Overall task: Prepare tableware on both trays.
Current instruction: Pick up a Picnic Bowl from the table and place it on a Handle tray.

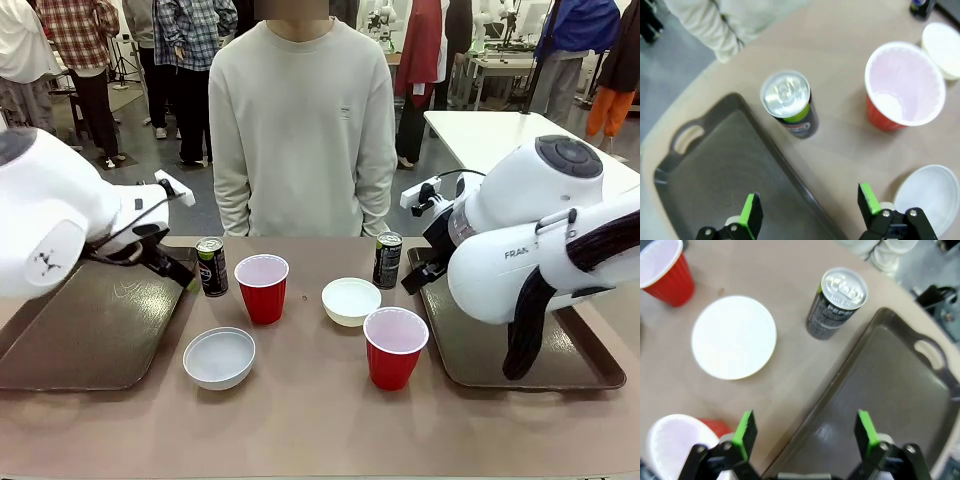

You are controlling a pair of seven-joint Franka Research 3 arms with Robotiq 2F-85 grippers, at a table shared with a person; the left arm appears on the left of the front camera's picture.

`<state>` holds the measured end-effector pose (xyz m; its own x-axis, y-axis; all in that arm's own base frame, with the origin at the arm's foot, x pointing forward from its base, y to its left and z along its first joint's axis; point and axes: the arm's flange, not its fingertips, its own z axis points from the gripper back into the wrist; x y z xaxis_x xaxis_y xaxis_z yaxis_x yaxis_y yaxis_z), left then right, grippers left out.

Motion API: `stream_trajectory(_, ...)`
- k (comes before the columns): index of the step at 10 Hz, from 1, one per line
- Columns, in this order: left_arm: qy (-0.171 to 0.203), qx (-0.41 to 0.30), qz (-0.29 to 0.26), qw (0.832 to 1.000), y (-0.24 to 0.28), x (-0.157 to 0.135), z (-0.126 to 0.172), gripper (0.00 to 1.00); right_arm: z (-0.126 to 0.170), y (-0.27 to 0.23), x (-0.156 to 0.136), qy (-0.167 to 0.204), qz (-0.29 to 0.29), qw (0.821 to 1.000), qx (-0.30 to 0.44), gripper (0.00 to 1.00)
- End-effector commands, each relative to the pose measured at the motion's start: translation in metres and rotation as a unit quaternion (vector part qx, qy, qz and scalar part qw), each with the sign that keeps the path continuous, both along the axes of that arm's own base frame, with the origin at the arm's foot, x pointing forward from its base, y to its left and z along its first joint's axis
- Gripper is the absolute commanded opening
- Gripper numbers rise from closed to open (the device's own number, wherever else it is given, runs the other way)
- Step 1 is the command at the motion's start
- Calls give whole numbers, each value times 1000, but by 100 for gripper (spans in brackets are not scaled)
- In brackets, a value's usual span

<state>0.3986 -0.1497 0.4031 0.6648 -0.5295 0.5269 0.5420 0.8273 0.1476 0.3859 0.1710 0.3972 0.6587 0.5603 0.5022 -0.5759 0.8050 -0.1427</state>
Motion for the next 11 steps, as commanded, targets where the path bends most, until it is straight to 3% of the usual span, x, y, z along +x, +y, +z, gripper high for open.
stream_trajectory(1,-22,-12,-12,1000,31,-78,61,100,65,-14,-84,20,-9,1000,0,100)
stream_trajectory(2,3,-27,-31,999,44,-105,73,100,74,-25,-104,39,-18,999,-10,100)
stream_trajectory(3,77,-22,-50,996,52,-128,66,100,61,-40,-129,123,-13,992,-34,100)
stream_trajectory(5,155,-6,-90,984,57,-159,50,100,17,-54,-168,239,5,969,-57,100)
stream_trajectory(6,179,-6,-91,980,55,-171,41,100,5,-53,-182,254,19,966,-55,100)
stream_trajectory(7,152,11,-54,987,54,-175,36,100,10,-48,-182,183,24,975,-122,100)
stream_trajectory(8,161,-9,-83,983,32,-112,102,100,72,-26,-123,228,-3,971,-69,100)
stream_trajectory(10,177,2,-77,981,35,-121,103,100,70,-22,-132,235,6,968,-92,100)
stream_trajectory(11,158,-135,-124,970,54,-106,103,100,66,-43,-107,302,89,949,26,100)
